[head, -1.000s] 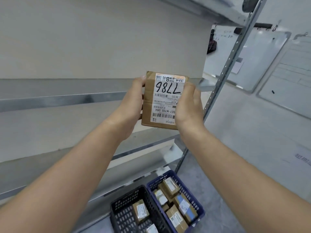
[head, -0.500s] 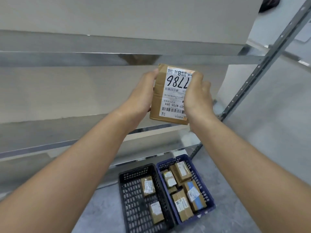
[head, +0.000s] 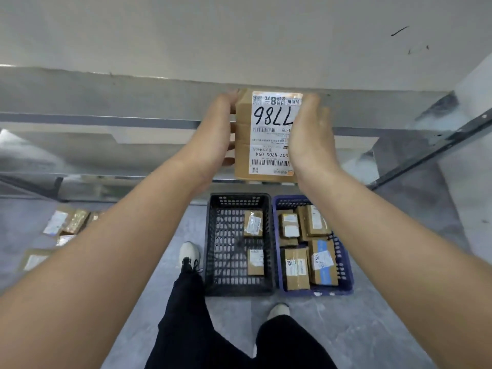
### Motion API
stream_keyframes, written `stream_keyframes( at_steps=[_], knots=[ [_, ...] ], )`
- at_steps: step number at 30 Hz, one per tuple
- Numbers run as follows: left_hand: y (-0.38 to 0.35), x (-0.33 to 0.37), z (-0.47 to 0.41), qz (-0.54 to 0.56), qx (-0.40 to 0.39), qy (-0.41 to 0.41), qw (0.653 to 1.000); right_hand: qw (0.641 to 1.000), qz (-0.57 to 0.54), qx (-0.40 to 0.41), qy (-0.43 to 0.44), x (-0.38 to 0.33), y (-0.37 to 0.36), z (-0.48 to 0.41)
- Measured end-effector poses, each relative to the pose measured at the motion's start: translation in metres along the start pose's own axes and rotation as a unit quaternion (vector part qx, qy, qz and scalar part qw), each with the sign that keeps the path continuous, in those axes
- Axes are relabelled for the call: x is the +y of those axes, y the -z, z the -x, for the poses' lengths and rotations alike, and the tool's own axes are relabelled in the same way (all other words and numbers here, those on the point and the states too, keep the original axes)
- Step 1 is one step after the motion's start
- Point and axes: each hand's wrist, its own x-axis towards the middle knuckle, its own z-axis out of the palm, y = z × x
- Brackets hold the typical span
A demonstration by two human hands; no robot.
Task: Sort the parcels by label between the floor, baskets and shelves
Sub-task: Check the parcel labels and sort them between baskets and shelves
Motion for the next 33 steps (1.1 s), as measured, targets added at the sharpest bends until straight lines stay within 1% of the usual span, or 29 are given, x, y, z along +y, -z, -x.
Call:
stream_keyframes(
  at_steps=[3, 8, 12, 15, 18, 21, 25, 29, 33],
  knots=[
    [-0.001, -0.044, -0.03, -0.006, -0.023, 0.023, 0.999, 1.0, 0.015, 0.01, -0.023, 0.042, -0.025, -0.03],
    [0.012, -0.123, -0.08, -0.003, -0.052, 0.087, 0.995, 0.997, 0.028, 0.023, -0.075, 0.118, -0.074, -0.064],
    [0.031, -0.182, -0.117, 0.0, -0.051, 0.13, 0.99, 0.996, 0.042, -0.001, -0.081, 0.181, -0.112, -0.086],
    [0.037, -0.233, -0.144, -0.005, -0.043, 0.143, 0.989, 0.995, 0.049, -0.022, -0.089, 0.229, -0.142, -0.102],
    [0.039, -0.293, -0.163, -0.008, -0.043, 0.167, 0.985, 0.989, 0.044, -0.044, -0.134, 0.281, -0.174, -0.114],
    [0.043, -0.352, -0.18, -0.01, -0.031, 0.204, 0.979, 0.986, 0.067, -0.049, -0.142, 0.334, -0.199, -0.124],
    [0.053, -0.42, -0.201, 0.008, -0.014, 0.223, 0.975, 0.979, 0.112, -0.088, -0.144, 0.395, -0.227, -0.14],
    [0.064, -0.475, -0.221, 0.032, 0.04, 0.26, 0.964, 0.974, 0.084, -0.117, -0.173, 0.442, -0.26, -0.15],
    [0.069, -0.513, -0.239, 0.056, 0.061, 0.302, 0.95, 0.97, 0.084, -0.135, -0.182, 0.479, -0.285, -0.158]
  ],
)
